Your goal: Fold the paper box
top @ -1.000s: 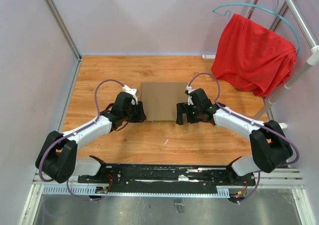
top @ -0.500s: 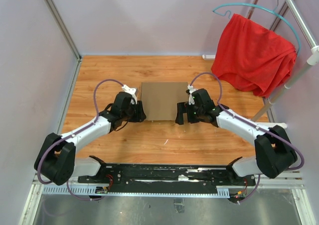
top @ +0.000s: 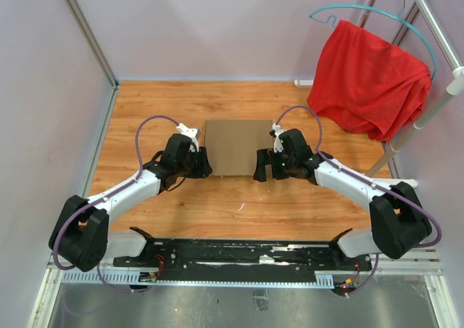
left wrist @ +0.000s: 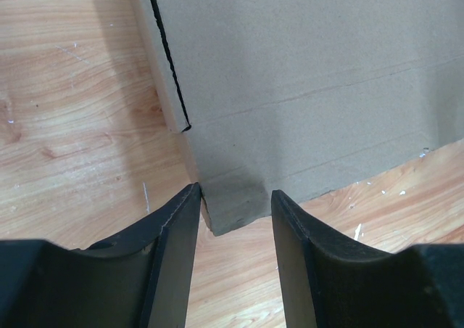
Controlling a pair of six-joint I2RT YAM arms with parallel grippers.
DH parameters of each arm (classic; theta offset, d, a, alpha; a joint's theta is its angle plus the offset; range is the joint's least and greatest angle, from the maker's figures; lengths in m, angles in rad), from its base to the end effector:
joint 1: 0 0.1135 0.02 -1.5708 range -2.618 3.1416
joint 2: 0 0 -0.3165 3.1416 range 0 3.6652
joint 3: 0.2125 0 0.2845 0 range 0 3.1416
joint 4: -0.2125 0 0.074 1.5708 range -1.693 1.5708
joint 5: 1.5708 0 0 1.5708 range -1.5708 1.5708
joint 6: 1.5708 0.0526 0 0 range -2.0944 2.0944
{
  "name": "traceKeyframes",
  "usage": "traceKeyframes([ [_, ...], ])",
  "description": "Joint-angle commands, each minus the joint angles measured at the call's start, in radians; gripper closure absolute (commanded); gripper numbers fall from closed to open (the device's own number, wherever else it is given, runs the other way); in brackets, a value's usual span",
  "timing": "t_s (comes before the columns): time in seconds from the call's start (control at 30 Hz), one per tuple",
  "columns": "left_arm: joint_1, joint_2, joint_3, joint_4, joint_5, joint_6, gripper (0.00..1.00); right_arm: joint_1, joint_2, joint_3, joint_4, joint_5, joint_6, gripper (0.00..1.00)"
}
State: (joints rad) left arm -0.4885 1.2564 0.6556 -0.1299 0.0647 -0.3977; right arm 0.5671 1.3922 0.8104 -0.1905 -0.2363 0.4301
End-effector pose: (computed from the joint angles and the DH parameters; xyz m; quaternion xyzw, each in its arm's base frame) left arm 0.2453 -0.1342 0.2224 0.0546 0.9111 -0.2014 0.3556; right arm 0.2622 0.1816 0.2350 -0.1083 0.9096 0.2800 0.2871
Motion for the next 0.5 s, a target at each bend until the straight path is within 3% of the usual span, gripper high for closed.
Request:
traceKeyframes([
  [0.0,-0.008,-0.02,0.025,0.004,0.028,-0.004,0.51,-0.004,-0.019,0.033,0.018,-0.029,0.016,0.0],
  [0.47,-0.007,-0.019,0.036,0.001,0.039,-0.003,0.51,-0.004,-0.057,0.042,0.008,-0.052,0.025,0.0],
])
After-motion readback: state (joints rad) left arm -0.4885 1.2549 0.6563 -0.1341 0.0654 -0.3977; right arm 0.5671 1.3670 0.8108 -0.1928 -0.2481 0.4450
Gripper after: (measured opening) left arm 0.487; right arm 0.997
